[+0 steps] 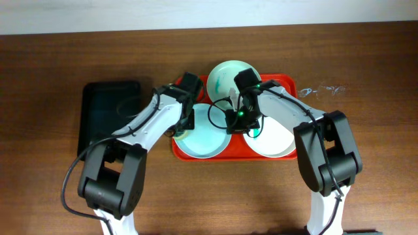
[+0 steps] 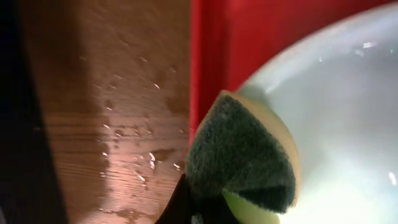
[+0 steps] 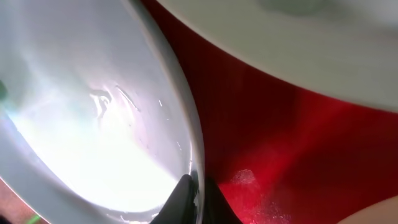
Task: Clean dirty plates on tray and stack at the side
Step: 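Scrub the light blue plate with the sponge in the left gripper, then carry the light blue plate right and set it on the table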
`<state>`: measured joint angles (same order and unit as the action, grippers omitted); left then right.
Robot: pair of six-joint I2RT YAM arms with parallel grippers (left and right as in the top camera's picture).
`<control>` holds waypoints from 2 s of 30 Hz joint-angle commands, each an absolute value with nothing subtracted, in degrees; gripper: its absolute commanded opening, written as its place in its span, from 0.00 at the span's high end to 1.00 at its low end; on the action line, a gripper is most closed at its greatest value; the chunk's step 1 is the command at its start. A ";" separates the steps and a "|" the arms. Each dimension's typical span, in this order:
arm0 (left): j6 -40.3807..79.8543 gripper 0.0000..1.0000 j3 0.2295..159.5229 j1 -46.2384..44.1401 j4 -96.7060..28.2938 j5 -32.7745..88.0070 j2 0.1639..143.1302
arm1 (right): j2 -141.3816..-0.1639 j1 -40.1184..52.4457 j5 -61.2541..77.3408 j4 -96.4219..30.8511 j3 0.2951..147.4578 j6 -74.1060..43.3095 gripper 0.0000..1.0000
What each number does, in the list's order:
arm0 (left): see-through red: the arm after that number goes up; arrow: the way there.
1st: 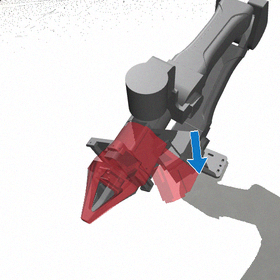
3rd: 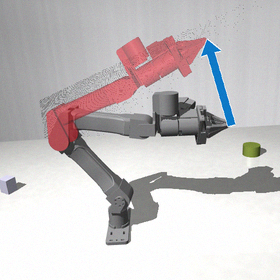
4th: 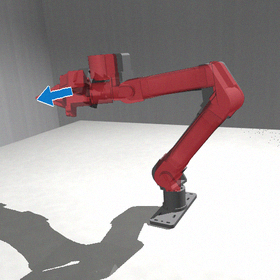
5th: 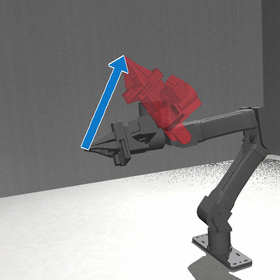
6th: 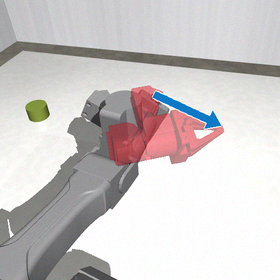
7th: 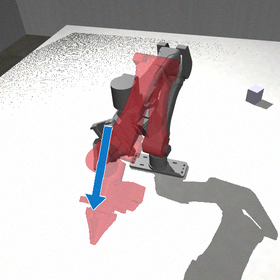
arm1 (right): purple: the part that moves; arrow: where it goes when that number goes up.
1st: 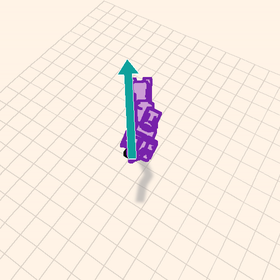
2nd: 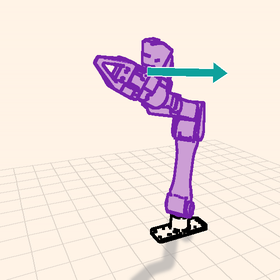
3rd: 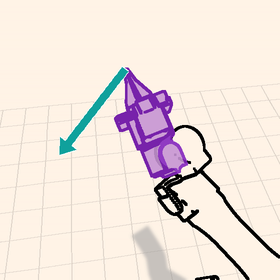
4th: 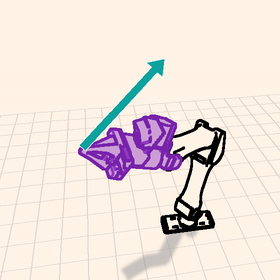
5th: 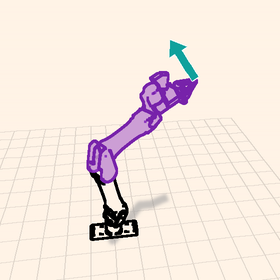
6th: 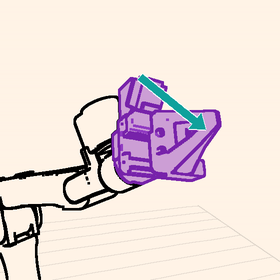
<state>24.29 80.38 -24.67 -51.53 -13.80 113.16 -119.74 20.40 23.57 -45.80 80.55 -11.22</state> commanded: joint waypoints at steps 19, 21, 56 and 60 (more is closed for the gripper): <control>25.08 1.00 85.12 -22.22 -52.73 -18.87 114.13 | -119.90 20.45 11.18 -55.22 87.99 -10.98 0.96; 26.30 1.00 86.70 -22.00 -54.02 -18.85 110.52 | -119.33 20.95 8.10 -59.09 92.05 -10.96 0.96; 27.18 1.00 87.57 1.50 -63.70 -9.80 93.54 | -119.77 -2.61 20.27 -76.27 114.43 -1.91 0.96; 27.18 1.00 87.57 1.50 -63.55 -8.29 93.58 | -119.79 -19.51 22.11 -68.16 107.55 -2.17 0.96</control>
